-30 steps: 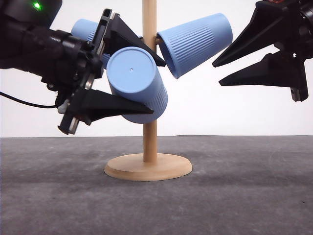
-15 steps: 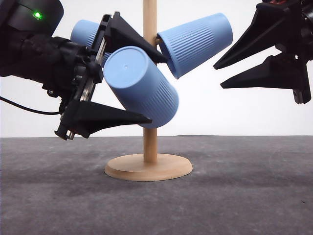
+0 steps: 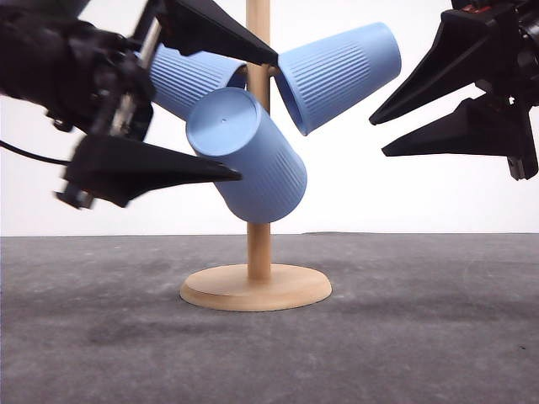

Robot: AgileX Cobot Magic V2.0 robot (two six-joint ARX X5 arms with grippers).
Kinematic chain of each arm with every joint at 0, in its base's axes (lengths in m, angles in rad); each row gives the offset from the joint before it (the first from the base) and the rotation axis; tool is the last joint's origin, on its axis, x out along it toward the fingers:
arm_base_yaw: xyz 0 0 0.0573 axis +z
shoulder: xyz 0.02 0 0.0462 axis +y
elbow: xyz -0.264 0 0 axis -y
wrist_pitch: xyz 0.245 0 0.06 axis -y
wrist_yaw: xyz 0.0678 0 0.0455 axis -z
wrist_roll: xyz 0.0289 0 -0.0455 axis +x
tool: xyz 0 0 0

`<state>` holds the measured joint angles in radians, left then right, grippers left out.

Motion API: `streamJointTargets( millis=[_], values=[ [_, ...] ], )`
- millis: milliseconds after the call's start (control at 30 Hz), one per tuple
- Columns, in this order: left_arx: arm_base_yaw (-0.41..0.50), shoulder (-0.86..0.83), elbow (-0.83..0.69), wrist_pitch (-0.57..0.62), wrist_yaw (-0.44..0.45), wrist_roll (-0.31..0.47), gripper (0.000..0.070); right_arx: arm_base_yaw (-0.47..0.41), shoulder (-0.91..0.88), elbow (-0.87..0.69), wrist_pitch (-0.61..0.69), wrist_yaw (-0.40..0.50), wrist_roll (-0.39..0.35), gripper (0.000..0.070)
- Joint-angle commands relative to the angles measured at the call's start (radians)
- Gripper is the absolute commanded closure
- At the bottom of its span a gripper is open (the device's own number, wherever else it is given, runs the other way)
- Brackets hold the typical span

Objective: Place three cups

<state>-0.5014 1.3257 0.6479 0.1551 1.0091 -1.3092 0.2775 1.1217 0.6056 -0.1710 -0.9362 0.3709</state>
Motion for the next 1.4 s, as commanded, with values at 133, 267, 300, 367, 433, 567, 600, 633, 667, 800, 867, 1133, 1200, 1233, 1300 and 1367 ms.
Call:
streamJointTargets(
  millis=[133,267,300,367,433,567,600,633,667,800,867,1133,1200,1233,1300,1367],
  values=[
    [0.015,-0.210,-0.002,-0.447,-0.251,0.489,0.0108,-0.001,0.007,0.016,0.006,0.033,-0.017,0.0524],
    [0.077,-0.338,-0.002,-0.559,-0.406,0.652,0.0115,-0.015,-0.003,0.017,-0.005,0.148,-0.063,0.0439],
    [0.101,-0.365,-0.002,-0.572,-0.417,0.684,0.0115,-0.017,-0.011,0.017,-0.016,0.193,-0.081,0.0403],
    [0.163,-0.415,-0.002,-0.597,-0.421,0.743,0.0115,-0.022,-0.035,0.019,-0.054,0.285,-0.123,0.0362],
    [0.224,-0.453,-0.002,-0.623,-0.438,0.798,0.0116,-0.028,-0.060,0.026,-0.107,0.359,-0.169,0.0360],
    [0.372,-0.524,-0.002,-0.685,-0.468,0.936,0.0157,-0.033,-0.130,0.049,-0.256,0.509,-0.280,0.0361],
    [0.406,-0.541,-0.002,-0.696,-0.473,0.966,0.0157,-0.033,-0.148,0.051,-0.280,0.534,-0.296,0.0361],
    [0.438,-0.557,-0.002,-0.706,-0.481,0.995,0.0157,-0.033,-0.166,0.051,-0.299,0.554,-0.307,0.0361],
    [0.456,-0.570,-0.003,-0.708,-0.499,1.017,0.0157,-0.033,-0.179,0.051,-0.307,0.567,-0.312,0.0361],
    [0.490,-0.612,-0.004,-0.703,-0.569,1.089,0.0157,-0.033,-0.213,0.051,-0.316,0.599,-0.322,0.0361],
    [0.482,-0.620,-0.004,-0.701,-0.571,1.092,0.0179,-0.033,-0.216,0.051,-0.316,0.600,-0.328,0.0366],
    [0.403,-0.628,-0.004,-0.705,-0.572,1.104,0.0700,-0.032,-0.216,0.051,-0.310,0.589,-0.325,0.0691],
    [0.391,-0.630,-0.004,-0.709,-0.571,1.107,0.0700,-0.032,-0.216,0.051,-0.309,0.569,-0.325,0.0691],
    [0.388,-0.634,-0.004,-0.709,-0.572,1.115,0.0700,-0.032,-0.216,0.051,-0.307,0.567,-0.326,0.0690],
    [0.387,-0.635,-0.004,-0.708,-0.571,1.117,0.0700,-0.032,-0.216,0.051,-0.304,0.567,-0.326,0.0691],
    [0.387,-0.635,-0.004,-0.709,-0.571,1.117,0.0700,-0.032,-0.216,0.051,-0.301,0.567,-0.326,0.0691]
  ],
)
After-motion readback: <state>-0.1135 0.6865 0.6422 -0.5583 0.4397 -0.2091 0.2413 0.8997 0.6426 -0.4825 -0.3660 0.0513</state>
